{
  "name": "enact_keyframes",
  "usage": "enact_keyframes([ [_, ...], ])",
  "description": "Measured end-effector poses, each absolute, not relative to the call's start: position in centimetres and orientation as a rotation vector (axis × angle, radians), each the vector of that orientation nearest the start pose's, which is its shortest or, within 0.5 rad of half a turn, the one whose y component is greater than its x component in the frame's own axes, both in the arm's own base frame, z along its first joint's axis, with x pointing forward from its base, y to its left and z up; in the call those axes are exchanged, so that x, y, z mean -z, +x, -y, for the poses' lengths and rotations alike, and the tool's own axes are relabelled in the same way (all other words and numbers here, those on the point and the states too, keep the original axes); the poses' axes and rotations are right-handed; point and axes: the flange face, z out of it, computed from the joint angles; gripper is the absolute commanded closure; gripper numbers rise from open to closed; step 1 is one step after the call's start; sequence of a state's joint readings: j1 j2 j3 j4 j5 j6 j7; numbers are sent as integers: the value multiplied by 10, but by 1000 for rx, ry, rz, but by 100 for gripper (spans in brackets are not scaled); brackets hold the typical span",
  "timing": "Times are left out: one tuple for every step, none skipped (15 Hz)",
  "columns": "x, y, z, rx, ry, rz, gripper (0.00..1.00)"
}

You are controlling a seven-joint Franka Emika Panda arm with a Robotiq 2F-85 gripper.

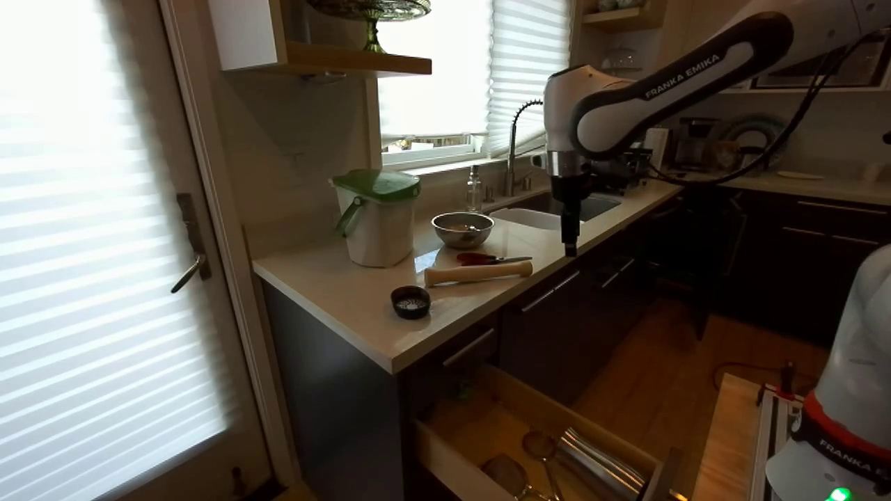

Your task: Move the rolling pin and tape to the open drawer

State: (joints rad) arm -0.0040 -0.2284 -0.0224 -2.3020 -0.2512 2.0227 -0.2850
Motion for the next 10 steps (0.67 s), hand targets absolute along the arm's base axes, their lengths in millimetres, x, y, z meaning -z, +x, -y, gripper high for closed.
enact_keyframes([
  [-439,471,17,-118,-3283,673,0],
  [-442,476,9,-94,-3276,723,0],
  [-444,481,3,-70,-3267,779,0],
  [-447,486,-1,-44,-3254,838,0],
  [-450,493,-5,-18,-3241,899,0],
  [-453,499,-7,8,-3227,956,0],
  [-455,505,-8,31,-3214,1008,0],
  [-455,512,-9,48,-3201,1056,0],
  [-455,518,-9,63,-3188,1094,0],
  [-454,525,-10,73,-3174,1124,0],
])
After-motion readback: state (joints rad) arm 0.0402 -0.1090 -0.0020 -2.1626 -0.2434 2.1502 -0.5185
